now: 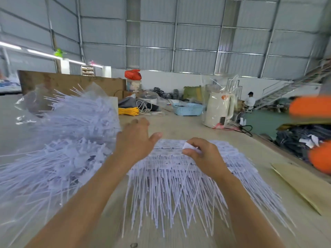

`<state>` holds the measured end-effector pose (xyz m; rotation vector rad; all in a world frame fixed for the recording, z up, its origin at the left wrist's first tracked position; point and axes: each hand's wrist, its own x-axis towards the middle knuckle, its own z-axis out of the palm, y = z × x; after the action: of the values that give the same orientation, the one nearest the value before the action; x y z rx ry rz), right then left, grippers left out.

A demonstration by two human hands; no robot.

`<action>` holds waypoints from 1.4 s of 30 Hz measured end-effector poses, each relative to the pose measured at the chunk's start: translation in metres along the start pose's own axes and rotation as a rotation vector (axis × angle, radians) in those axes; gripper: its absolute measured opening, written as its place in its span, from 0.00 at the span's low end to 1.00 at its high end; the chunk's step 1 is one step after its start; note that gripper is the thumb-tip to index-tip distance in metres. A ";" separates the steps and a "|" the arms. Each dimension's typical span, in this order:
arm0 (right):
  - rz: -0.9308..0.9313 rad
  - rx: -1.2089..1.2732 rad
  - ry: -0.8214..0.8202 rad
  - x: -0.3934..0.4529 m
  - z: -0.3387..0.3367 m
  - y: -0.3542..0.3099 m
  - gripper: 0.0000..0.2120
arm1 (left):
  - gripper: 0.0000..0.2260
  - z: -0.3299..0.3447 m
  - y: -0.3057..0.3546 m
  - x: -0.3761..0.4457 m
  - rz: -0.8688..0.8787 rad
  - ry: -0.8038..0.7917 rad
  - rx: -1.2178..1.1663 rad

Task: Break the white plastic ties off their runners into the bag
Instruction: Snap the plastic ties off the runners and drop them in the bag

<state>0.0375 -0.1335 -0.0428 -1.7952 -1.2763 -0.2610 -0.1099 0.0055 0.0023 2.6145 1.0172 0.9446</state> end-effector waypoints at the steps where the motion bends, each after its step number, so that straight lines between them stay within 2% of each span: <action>1: 0.015 0.027 -0.004 0.000 0.000 -0.001 0.02 | 0.22 0.011 0.015 -0.004 0.038 -0.088 -0.248; 3: 0.029 0.062 -0.028 0.000 0.001 -0.001 0.07 | 0.22 0.033 0.038 -0.011 0.076 -0.306 -0.552; 5: 0.022 0.093 -0.038 -0.001 0.001 0.002 0.12 | 0.19 0.056 0.048 -0.018 0.036 -0.451 -0.804; 7: 0.059 0.114 -0.054 -0.002 0.001 0.004 0.17 | 0.16 0.075 0.046 -0.021 -0.057 -0.440 -1.053; 8: 0.074 0.107 -0.070 -0.002 0.002 0.005 0.20 | 0.15 0.081 0.043 -0.021 -0.081 -0.385 -1.080; 11: 0.087 0.019 -0.065 -0.001 0.006 0.009 0.21 | 0.11 0.088 0.032 -0.021 -0.104 -0.235 -1.076; 15: 0.080 -0.114 -0.129 -0.001 0.005 0.007 0.04 | 0.13 0.085 0.029 -0.027 -0.050 -0.220 -1.115; 18: 0.063 -0.098 -0.186 -0.001 0.006 0.005 0.12 | 0.13 0.087 0.032 -0.032 -0.015 -0.201 -1.131; 22: 0.081 -0.065 -0.218 -0.002 0.005 0.003 0.11 | 0.12 0.087 0.034 -0.032 -0.001 -0.176 -1.101; 31: 0.009 -0.161 -0.201 -0.003 0.003 -0.003 0.14 | 0.13 0.085 0.033 -0.024 0.048 -0.098 -0.937; 38: -0.030 -0.362 -0.252 -0.005 0.001 -0.003 0.06 | 0.14 0.076 0.029 -0.019 0.119 -0.184 -0.780; 42: -0.057 -0.334 -0.251 -0.003 0.002 -0.004 0.05 | 0.13 0.067 0.021 -0.014 0.038 -0.380 -1.020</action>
<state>0.0317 -0.1343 -0.0435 -2.1282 -1.5320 -0.3020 -0.0648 -0.0152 -0.0496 1.8201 0.2502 0.6612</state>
